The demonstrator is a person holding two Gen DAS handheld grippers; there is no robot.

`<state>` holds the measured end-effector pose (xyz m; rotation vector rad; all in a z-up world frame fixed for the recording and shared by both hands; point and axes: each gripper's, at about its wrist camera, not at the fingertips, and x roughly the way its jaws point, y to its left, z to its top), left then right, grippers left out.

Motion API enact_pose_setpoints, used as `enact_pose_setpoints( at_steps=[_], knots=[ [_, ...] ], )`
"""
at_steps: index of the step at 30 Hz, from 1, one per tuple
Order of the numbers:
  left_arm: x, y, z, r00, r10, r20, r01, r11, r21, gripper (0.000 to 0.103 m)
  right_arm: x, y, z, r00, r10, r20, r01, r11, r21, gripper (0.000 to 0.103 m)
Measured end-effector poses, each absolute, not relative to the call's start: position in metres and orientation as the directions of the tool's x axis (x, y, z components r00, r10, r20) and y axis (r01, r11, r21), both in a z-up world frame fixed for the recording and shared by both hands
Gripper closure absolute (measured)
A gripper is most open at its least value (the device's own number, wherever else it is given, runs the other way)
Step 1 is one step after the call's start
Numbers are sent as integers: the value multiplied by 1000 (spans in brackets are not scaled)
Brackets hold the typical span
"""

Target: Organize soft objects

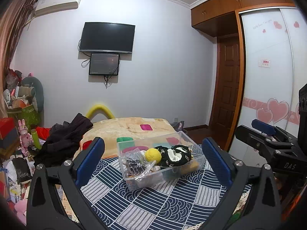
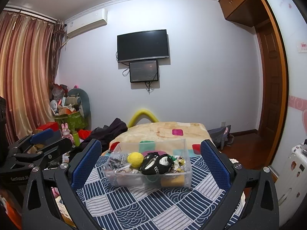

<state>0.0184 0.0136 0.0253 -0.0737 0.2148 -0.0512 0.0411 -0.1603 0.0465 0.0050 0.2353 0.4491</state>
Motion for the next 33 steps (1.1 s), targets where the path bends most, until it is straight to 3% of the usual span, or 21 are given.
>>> enact_pose_setpoints(
  at_steps=[33],
  knots=[
    [17,16,29,972,-92,-218,70,992,-106,0,40,-156,44,865,442,-236,-441,896,62,0]
  ],
)
